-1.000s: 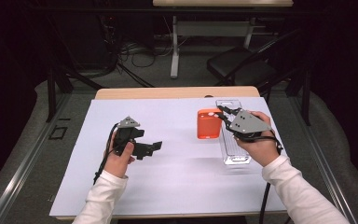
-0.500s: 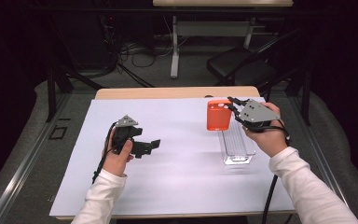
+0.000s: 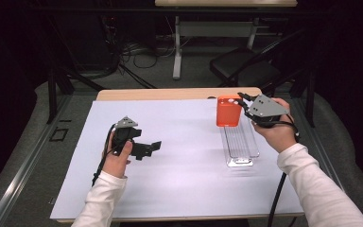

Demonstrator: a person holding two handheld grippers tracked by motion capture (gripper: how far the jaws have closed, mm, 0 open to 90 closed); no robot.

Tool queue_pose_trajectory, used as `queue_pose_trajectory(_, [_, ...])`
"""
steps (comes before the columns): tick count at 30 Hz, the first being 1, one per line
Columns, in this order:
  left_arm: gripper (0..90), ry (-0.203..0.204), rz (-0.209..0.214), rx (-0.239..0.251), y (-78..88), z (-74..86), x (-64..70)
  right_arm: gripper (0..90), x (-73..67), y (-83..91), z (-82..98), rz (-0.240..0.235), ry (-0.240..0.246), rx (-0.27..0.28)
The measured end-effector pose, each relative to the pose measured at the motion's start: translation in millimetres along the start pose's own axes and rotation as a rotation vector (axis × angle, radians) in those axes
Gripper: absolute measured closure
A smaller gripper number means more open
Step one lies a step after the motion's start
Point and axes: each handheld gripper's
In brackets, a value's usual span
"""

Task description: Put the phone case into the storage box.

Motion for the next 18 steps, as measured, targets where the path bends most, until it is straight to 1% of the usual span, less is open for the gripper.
queue_pose_trajectory(2, [0.6, -0.002, 0.009, -0.008, -0.3, 0.7, 1.2, 80.0, 2.0, -1.2, 0.5, 0.002, 0.005, -0.003])
queue_pose_trajectory(5, [0.6, -0.006, 0.007, -0.008, -1.1, 0.1, 1.9, 80.1, 5.1, -3.5, 1.4, 0.001, 0.013, -0.011])
queue_pose_trajectory(11, [0.6, -0.007, 0.002, -0.012, -2.8, 1.2, 0.7, 80.1, 9.3, -9.3, 3.7, 0.010, 0.015, -0.017])
queue_pose_trajectory(18, [0.6, -0.002, -0.003, -0.011, -2.3, 2.2, 0.6, 80.1, 11.8, -17.7, 9.7, 0.017, 0.016, -0.039])
Point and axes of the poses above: each handheld gripper's, and its own axes: y roughly backward along the jaws, z roughly out of its underside, x roughly to its right, and after that the axes turned 8 degrees about -x, right-handed
